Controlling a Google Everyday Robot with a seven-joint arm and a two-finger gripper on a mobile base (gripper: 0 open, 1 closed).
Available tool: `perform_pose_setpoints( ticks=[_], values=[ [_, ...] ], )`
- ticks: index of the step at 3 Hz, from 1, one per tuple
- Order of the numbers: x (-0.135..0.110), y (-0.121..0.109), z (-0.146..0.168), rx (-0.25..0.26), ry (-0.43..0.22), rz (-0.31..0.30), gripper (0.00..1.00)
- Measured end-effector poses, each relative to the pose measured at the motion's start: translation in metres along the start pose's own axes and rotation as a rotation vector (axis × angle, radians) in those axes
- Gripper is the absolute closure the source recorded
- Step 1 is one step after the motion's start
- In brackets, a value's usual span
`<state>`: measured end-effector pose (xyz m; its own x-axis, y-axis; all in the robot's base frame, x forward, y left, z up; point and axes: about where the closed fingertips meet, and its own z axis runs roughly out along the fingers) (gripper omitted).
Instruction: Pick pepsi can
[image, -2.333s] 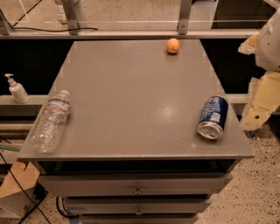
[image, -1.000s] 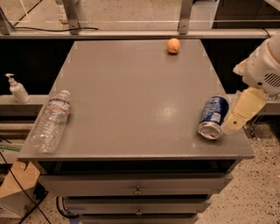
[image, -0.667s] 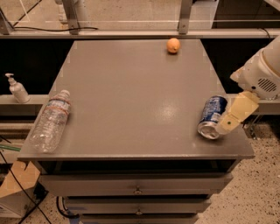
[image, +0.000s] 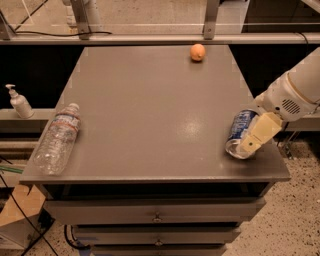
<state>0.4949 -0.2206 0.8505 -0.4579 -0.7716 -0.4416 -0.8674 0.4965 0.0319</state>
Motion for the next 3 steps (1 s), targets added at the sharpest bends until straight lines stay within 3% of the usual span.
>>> perform_pose_setpoints(
  ticks=[1,3],
  values=[
    [-0.001,0.004,0.011,-0.02,-0.008,0.01,0.18],
    [-0.019,0.01,-0.002,0.022,0.003,-0.058,0.64]
  ],
)
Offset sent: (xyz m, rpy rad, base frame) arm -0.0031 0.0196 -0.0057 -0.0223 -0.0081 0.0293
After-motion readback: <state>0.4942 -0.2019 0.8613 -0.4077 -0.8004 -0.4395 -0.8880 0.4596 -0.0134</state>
